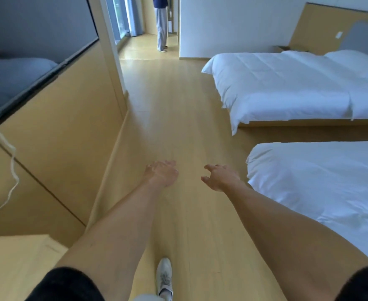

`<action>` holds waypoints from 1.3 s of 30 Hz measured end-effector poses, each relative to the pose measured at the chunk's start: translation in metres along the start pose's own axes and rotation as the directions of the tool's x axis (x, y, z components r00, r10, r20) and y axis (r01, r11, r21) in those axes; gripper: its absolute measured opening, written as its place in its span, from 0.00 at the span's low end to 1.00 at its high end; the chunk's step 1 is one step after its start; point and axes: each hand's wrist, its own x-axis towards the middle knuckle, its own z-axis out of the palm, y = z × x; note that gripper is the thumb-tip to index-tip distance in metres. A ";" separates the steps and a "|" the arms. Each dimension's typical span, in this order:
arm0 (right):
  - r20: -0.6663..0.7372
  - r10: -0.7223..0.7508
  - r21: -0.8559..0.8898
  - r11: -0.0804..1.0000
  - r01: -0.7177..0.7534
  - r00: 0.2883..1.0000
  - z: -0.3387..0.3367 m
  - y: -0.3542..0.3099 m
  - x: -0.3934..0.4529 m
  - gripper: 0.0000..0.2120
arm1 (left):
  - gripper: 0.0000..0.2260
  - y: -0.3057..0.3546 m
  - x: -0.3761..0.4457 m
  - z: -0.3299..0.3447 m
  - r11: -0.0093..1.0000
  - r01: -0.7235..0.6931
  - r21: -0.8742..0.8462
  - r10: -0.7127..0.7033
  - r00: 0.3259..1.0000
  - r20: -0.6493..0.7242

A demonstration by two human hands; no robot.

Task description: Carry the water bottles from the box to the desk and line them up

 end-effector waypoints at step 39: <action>0.057 0.002 0.056 0.998 -0.005 0.998 -0.238 0.058 0.623 0.30 | 0.24 0.030 0.617 -0.222 0.999 -0.022 -0.046 0.026 0.996 0.084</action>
